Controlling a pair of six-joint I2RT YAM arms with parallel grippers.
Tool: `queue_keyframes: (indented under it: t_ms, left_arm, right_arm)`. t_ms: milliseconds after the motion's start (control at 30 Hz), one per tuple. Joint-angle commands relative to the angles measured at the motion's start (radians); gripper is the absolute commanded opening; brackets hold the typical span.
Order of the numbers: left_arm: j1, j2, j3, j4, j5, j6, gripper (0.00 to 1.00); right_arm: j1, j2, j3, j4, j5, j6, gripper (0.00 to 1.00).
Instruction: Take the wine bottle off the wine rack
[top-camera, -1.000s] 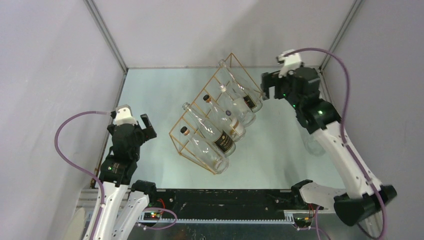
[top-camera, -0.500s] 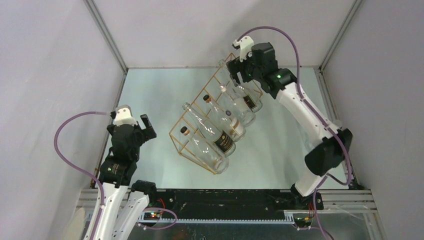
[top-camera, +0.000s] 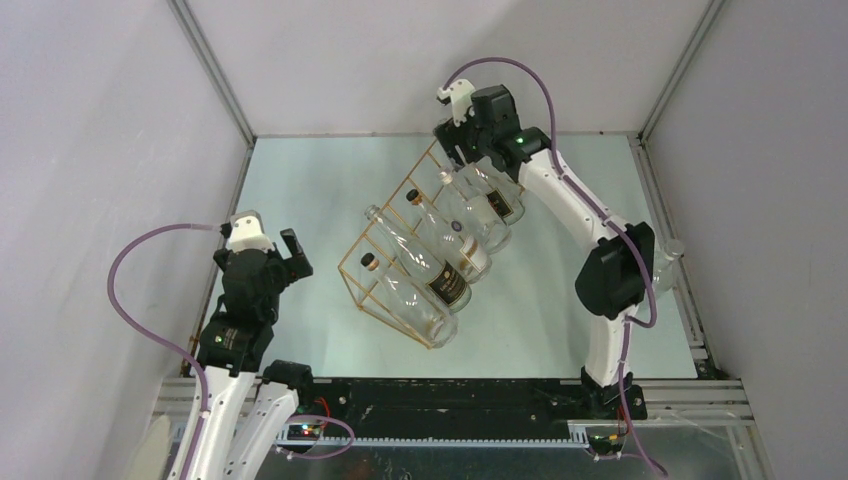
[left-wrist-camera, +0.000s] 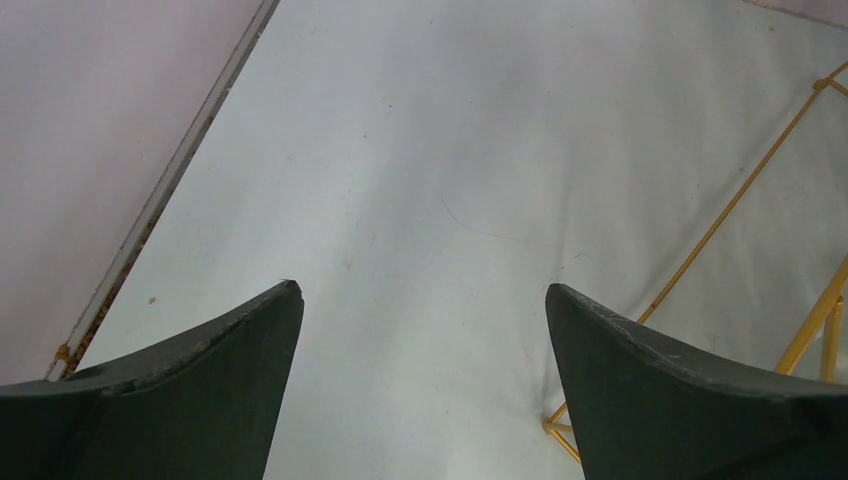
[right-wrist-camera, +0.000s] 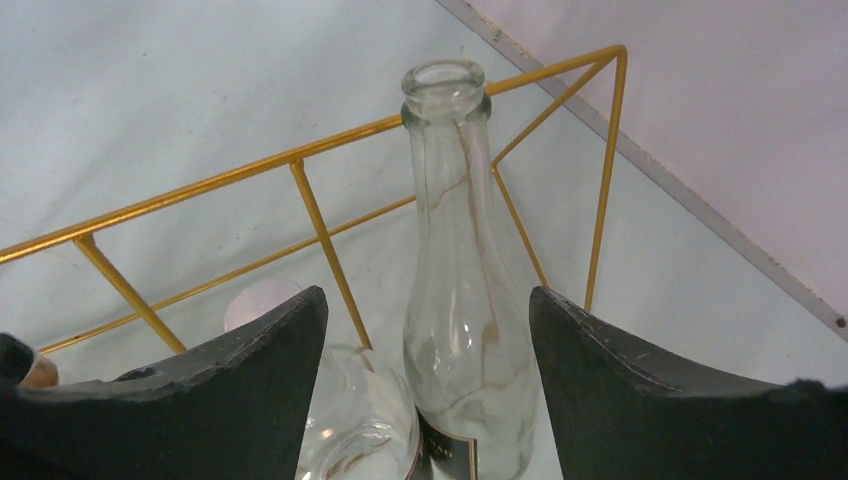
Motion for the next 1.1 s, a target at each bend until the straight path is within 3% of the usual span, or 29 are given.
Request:
queue_keyframes:
  t_ms: [0, 433, 867, 1067]
  left_arm:
    - [-0.004, -0.007, -0.011, 0.030, -0.001, 0.020, 0.98]
    - [-0.003, -0.011, -0.011, 0.029, -0.009, 0.020, 0.98]
    - [-0.005, -0.013, -0.011, 0.027, -0.009, 0.020, 0.98]
    - [-0.004, -0.015, -0.011, 0.028, -0.008, 0.020, 0.98]
  right_arm:
    - [0.015, 0.045, 0.098, 0.049, 0.065, -0.057, 0.76]
    - [0.015, 0.207, 0.275, 0.011, 0.103, -0.107, 0.68]
    - [0.015, 0.289, 0.323, 0.046, 0.117, -0.081, 0.61]
    - [0.017, 0.296, 0.316, 0.047, 0.113, -0.084, 0.49]
